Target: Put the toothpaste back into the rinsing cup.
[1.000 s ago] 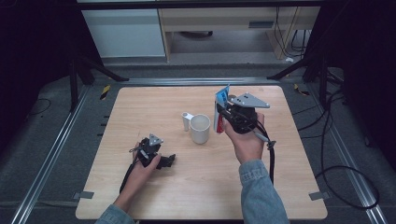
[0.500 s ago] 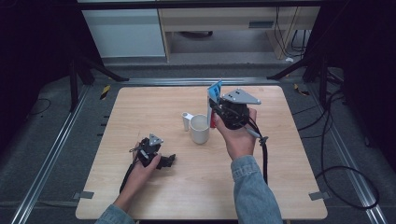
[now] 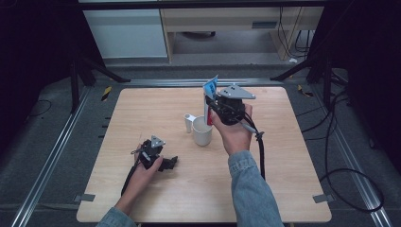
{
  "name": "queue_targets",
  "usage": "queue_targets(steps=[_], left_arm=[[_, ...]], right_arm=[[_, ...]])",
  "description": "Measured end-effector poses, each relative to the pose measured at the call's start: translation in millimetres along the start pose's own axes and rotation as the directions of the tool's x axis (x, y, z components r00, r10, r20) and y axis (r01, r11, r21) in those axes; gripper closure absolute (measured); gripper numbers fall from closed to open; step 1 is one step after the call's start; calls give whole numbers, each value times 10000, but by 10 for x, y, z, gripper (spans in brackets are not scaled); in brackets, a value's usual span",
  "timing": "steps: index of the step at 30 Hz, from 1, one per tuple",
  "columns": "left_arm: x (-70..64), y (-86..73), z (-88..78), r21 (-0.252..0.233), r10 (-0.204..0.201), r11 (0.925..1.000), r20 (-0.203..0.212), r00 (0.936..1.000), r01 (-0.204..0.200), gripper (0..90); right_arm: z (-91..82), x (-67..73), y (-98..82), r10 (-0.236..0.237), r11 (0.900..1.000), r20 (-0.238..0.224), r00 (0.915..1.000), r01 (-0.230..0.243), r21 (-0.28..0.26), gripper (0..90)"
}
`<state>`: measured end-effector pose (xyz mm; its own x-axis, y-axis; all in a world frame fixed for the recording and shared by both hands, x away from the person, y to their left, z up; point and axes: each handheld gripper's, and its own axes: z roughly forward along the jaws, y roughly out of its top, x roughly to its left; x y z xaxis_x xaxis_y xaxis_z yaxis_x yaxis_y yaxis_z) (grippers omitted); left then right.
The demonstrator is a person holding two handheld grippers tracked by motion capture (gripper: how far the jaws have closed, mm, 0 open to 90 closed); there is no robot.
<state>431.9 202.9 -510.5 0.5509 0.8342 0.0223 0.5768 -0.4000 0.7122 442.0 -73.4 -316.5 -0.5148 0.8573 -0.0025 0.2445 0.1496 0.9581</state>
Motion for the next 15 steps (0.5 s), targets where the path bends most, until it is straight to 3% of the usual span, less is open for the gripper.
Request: queue_targets(steps=[15], left_arm=[[1, 1, -1, 22, 26, 10000, 12, 10000, -26, 0]], right_arm=[[388, 54, -170, 137, 9993, -241, 9996, -128, 364, 737]])
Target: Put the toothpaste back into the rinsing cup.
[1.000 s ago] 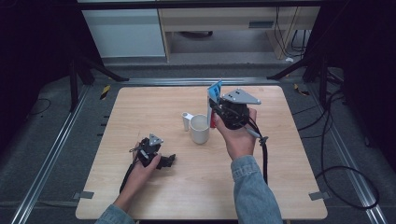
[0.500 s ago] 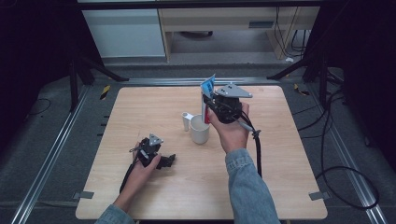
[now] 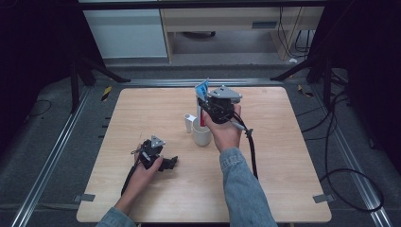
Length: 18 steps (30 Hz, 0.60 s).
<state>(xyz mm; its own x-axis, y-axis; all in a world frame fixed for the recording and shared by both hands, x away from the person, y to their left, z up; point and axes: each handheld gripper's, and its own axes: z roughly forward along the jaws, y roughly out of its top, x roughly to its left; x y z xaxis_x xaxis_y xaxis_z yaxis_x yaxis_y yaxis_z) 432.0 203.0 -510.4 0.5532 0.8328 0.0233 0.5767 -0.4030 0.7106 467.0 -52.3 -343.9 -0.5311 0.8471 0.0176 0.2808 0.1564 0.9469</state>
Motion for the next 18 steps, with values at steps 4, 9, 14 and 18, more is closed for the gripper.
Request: queue_targets(steps=[4, 9, 14, 18], left_arm=[[0, 0, 0, -4, -4, 10000, -1, 10000, 4, 0], [-2, -1, 1, -3, -36, 10000, 10, 10000, 36, 0], [-2, -1, 1, -3, -36, 10000, 11, 10000, 36, 0], [-1, 0, -1, 12, -20, 10000, 11, 10000, 20, 0]], right_arm=[[74, -10, -82, -3, 9997, -40, 10000, 4, 230, 737], [134, -18, -171, 108, 9990, -96, 9999, -103, 441, 737], [237, -15, -268, 209, 9973, -111, 9997, -201, 709, 737], [292, -8, -327, 296, 9961, -133, 9995, -284, 838, 736]])
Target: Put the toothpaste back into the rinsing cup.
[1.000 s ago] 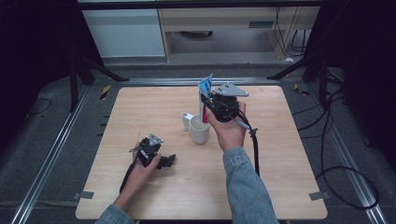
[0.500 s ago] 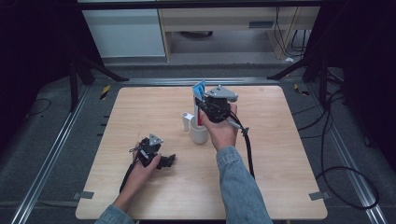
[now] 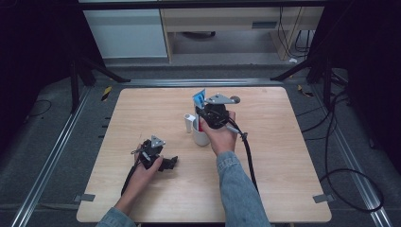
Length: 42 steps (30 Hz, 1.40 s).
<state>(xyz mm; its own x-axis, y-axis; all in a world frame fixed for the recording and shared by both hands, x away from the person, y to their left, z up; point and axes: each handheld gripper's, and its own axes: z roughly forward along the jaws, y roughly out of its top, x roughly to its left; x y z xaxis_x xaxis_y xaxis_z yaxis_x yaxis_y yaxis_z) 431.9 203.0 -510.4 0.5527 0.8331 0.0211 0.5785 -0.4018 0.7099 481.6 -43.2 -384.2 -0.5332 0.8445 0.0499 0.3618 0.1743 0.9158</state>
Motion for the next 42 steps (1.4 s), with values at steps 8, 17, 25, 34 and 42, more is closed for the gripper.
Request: queue_targets(steps=[8, 17, 25, 34, 42], left_arm=[[0, 0, 0, 6, 8, 10000, -1, 10000, -8, 0], [0, 0, 0, 5, 7, 10000, 1, 10000, -7, 0], [1, 0, 0, 8, 10, 10000, 0, 10000, -10, 0], [0, 1, 1, 5, 11, 10000, 7, 10000, -11, 0], [1, 2, 1, 13, 23, 10000, 9, 10000, -23, 0]], right_arm=[[47, -46, -59, 113, 9998, 47, 9999, -114, 192, 736], [65, -78, -97, 236, 9994, 64, 9997, -238, 271, 736], [92, -71, -118, 269, 9991, 7, 9996, -269, 321, 736], [117, -83, -135, 498, 9983, -181, 9986, -492, 327, 736], [142, -98, -149, 676, 9968, -193, 9975, -667, 444, 735]])
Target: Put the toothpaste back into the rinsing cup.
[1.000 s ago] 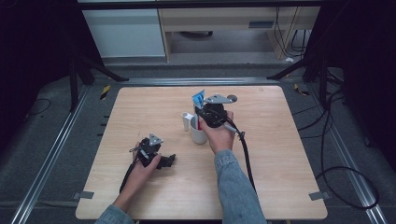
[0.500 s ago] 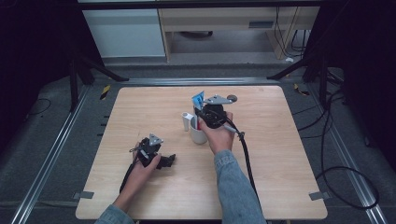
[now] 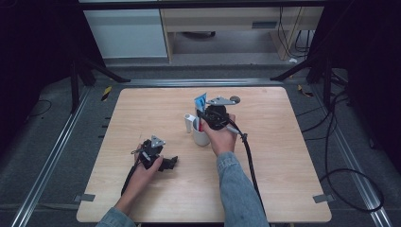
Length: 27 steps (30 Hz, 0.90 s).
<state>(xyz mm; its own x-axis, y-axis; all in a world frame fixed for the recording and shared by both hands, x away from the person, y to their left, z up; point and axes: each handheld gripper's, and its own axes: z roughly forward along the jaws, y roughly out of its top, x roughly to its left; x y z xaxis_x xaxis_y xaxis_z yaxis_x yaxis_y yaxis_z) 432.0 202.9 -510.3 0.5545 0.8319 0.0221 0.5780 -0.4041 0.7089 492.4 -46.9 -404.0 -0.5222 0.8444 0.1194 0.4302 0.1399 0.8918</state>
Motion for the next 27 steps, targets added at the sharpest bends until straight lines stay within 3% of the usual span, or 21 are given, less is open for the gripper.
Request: queue_targets(steps=[10, 27], left_arm=[[0, 1, 1, -3, 2, 10000, 2, 10000, -2, 0], [-1, 3, 3, -6, 11, 10000, 11, 10000, -11, 0]], right_arm=[[34, -5, -30, 33, 9998, -6, 10000, -33, 175, 733], [0, -133, -61, 708, 9975, -172, 9973, -707, 90, 719]])
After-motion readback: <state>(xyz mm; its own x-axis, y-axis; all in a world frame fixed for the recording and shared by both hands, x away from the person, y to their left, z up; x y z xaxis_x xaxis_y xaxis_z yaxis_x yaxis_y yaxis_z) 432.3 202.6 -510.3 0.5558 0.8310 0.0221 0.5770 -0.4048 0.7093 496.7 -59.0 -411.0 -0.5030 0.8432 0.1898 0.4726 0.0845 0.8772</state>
